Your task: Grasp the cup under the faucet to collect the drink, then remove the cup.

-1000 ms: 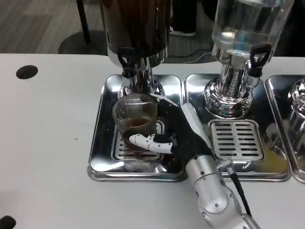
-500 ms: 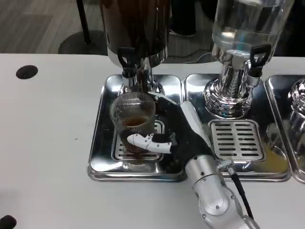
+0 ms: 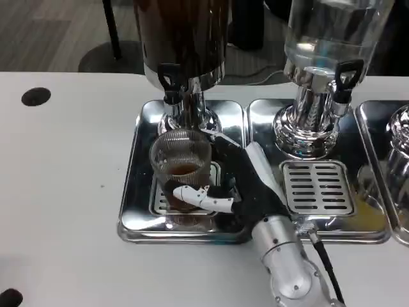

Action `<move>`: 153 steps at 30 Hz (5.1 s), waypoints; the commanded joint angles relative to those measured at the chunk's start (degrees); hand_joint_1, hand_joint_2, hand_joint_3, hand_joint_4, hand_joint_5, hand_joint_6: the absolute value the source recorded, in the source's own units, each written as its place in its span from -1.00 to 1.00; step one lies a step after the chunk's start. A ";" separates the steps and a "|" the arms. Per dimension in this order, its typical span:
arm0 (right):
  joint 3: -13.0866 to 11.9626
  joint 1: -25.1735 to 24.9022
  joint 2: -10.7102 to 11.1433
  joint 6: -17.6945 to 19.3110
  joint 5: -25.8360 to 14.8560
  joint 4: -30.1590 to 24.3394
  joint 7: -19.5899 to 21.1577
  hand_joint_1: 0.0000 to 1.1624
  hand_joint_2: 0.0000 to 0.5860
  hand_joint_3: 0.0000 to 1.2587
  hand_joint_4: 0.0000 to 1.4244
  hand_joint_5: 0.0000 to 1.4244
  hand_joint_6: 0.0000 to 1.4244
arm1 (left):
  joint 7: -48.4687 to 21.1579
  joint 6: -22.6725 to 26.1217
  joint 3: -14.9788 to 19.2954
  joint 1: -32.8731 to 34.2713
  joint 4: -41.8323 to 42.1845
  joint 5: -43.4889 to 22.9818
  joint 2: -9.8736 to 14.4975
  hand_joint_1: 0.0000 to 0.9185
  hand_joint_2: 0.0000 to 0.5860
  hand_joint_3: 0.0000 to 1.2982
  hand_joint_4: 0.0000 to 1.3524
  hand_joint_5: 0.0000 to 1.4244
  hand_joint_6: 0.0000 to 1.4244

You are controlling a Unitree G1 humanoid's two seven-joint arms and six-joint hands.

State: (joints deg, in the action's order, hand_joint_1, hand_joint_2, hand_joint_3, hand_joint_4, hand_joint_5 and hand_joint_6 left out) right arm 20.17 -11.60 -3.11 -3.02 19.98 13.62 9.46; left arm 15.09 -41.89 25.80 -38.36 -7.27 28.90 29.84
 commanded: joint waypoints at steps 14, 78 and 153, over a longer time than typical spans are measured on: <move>-1.25 2.77 0.47 1.31 -0.01 -6.53 -0.98 0.51 -0.32 -0.49 -0.57 -0.65 -0.88 | -0.07 0.66 -0.71 -0.12 0.85 0.22 -0.44 -1.00 -0.85 -1.00 -1.00 -1.00 -1.00; -6.79 14.90 10.92 10.39 -2.14 -17.62 -7.21 0.48 -0.29 -0.46 -0.55 -0.61 -0.86 | -0.16 0.85 -0.61 -0.66 2.09 0.40 -0.72 -1.00 -0.85 -1.00 -1.00 -1.00 -1.00; -16.75 35.07 13.83 32.36 -9.81 -14.62 -8.80 0.47 -0.22 -0.39 -0.50 -0.58 -0.80 | -1.35 3.17 -1.64 1.71 2.93 0.54 -0.06 -1.00 -0.85 -1.00 -1.00 -1.00 -1.00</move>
State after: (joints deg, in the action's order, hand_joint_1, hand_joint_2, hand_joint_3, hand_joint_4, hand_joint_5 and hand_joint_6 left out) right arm 4.19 23.31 10.97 26.13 11.71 -0.17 0.53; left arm 14.14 -38.99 24.44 -36.91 -4.57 29.49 29.15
